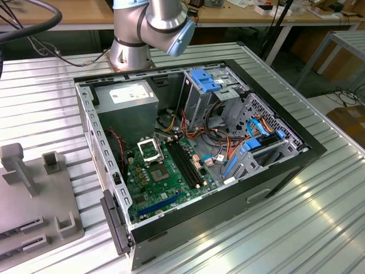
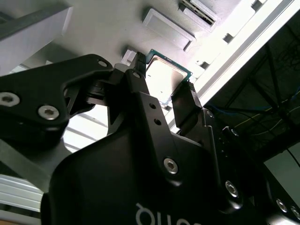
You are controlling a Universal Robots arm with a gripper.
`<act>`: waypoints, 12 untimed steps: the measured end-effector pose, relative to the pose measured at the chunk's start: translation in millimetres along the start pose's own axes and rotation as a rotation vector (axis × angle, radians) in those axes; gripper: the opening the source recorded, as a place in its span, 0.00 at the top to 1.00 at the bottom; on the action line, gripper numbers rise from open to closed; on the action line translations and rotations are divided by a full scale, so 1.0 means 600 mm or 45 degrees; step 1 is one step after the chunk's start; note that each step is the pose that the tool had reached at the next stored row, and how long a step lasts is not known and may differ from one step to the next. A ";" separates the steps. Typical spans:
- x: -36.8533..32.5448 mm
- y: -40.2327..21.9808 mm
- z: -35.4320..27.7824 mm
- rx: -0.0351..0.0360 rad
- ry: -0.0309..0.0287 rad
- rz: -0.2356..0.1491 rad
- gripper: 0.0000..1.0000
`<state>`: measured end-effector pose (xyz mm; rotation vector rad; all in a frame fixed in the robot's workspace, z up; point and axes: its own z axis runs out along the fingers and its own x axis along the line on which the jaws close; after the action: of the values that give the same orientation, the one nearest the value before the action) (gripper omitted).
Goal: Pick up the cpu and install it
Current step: 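Pick up the cpu and move it towards the insertion slot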
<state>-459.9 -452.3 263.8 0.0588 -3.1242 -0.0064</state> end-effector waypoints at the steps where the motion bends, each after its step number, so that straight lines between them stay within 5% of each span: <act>1: 0.000 0.000 -0.001 0.0000 -0.0001 0.000 0.52; 12: 0.000 0.000 -0.008 -0.0001 -0.0002 0.000 0.52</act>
<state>-459.9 -452.3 268.6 0.0588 -3.1244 -0.0065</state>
